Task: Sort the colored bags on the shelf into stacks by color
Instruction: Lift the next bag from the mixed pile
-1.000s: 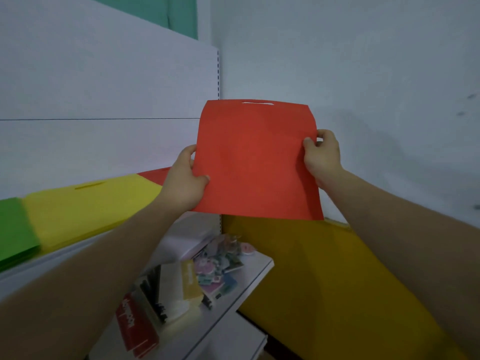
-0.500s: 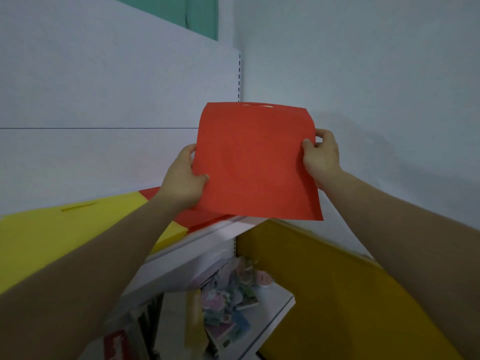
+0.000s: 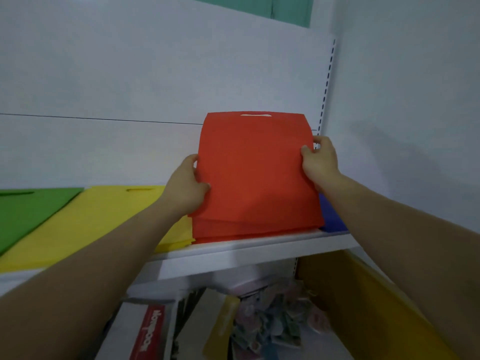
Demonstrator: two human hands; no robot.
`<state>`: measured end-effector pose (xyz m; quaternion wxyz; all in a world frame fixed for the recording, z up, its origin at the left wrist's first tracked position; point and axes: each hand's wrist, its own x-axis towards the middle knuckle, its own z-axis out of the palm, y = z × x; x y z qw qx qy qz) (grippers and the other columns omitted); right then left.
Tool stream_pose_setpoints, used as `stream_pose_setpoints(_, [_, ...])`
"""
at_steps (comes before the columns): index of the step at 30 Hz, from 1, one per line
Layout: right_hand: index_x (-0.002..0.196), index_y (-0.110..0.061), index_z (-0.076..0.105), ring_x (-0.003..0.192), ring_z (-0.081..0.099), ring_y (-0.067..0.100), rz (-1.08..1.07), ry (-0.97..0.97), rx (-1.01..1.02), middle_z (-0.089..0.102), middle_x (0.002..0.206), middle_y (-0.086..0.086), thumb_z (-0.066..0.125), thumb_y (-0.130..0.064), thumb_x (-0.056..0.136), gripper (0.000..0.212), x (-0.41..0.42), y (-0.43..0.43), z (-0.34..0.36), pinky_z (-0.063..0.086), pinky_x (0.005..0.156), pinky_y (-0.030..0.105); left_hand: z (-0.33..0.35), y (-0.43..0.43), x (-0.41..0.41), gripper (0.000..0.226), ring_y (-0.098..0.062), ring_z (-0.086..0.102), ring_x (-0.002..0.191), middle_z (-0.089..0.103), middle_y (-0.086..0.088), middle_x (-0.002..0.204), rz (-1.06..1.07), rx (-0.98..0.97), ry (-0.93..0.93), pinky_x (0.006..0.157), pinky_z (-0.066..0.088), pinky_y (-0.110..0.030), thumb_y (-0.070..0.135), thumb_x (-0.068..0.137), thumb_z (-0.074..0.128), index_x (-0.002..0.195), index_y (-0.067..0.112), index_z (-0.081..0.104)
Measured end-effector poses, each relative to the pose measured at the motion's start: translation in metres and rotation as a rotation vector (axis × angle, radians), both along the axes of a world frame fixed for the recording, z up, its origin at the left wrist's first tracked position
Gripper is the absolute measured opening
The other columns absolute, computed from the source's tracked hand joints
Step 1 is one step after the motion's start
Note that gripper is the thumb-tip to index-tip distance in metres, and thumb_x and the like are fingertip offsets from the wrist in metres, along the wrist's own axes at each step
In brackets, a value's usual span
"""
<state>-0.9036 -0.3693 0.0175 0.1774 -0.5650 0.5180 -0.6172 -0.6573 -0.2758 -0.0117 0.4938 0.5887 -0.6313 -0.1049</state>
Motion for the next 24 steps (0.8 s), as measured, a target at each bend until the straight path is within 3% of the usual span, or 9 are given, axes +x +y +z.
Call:
stream_pose_setpoints(3, [0.125,-0.019,0.047,0.066,0.054,0.008,0.107,0.013,0.053,0.055,0.082,-0.006,0.047,-0.021,0.097,0.027,0.006,-0.017,-0.012,0.043,0.053,0.022,-0.009,0.003,-0.002,0.062,-0.025,0.055,0.088,0.05,0.001,0.091,0.089,0.055,-0.009,0.079,0.045,-0.032,0.003,0.085,0.06,0.14,0.015,0.033])
stream_pose_setpoints(8, [0.126,-0.018,0.048,0.075,0.056,0.015,0.18,0.094,0.149,0.06,0.107,0.006,0.049,-0.022,0.096,0.031,0.012,-0.04,-0.035,0.044,0.064,0.027,-0.025,0.009,0.0,0.059,-0.03,0.055,0.106,0.057,-0.014,0.119,0.213,0.179,-0.212,0.088,0.043,-0.033,0.014,0.085,0.064,0.138,0.013,0.037])
stream_pose_setpoints(11, [0.137,-0.012,0.042,0.103,0.057,0.026,0.168,0.188,0.242,0.054,0.127,0.012,0.052,-0.023,0.095,0.044,0.01,-0.047,-0.041,0.044,0.082,0.03,-0.031,0.012,-0.001,0.052,-0.026,0.051,0.117,0.054,-0.011,0.129,0.233,0.284,-0.323,0.093,0.038,-0.029,0.024,0.087,0.063,0.135,0.014,0.044])
stream_pose_setpoints(14, [0.141,-0.005,0.036,0.121,0.048,0.031,0.167,0.353,0.361,0.046,0.138,0.016,0.059,-0.022,0.092,0.056,0.005,-0.051,-0.044,0.04,0.091,0.03,-0.028,0.013,0.0,0.049,-0.024,0.049,0.121,0.051,-0.008,0.135,0.2,0.414,-0.415,0.096,0.037,-0.028,0.035,0.089,0.061,0.133,0.016,0.048])
stream_pose_setpoints(17, [0.132,-0.001,0.043,0.118,0.051,0.031,0.146,0.656,0.449,0.05,0.132,0.017,0.064,-0.026,0.089,0.055,0.002,-0.048,-0.043,0.042,0.092,0.033,-0.024,0.016,-0.001,0.049,-0.022,0.047,0.124,0.049,-0.007,0.138,0.164,0.475,-0.459,0.098,0.035,-0.028,0.042,0.09,0.057,0.132,0.018,0.05])
stream_pose_setpoints(20, [0.131,-0.009,0.047,0.118,0.05,0.03,0.109,0.916,0.434,0.05,0.132,0.015,0.062,-0.038,0.087,0.055,0.001,-0.045,-0.044,0.042,0.095,0.035,-0.022,0.021,-0.006,0.048,-0.021,0.049,0.116,0.052,-0.005,0.132,0.12,0.474,-0.492,0.088,0.036,-0.025,0.044,0.089,0.058,0.13,0.022,0.051])
stream_pose_setpoints(24, [0.132,-0.017,0.053,0.124,0.048,0.024,0.242,0.999,0.37,0.05,0.137,0.006,0.055,-0.05,0.089,0.054,0.004,-0.042,-0.045,0.039,0.102,0.033,-0.018,0.03,-0.014,0.055,-0.012,0.047,0.111,0.052,0.004,0.131,-0.015,0.52,-0.509,0.089,0.032,-0.022,0.055,0.082,0.061,0.129,0.029,0.052])
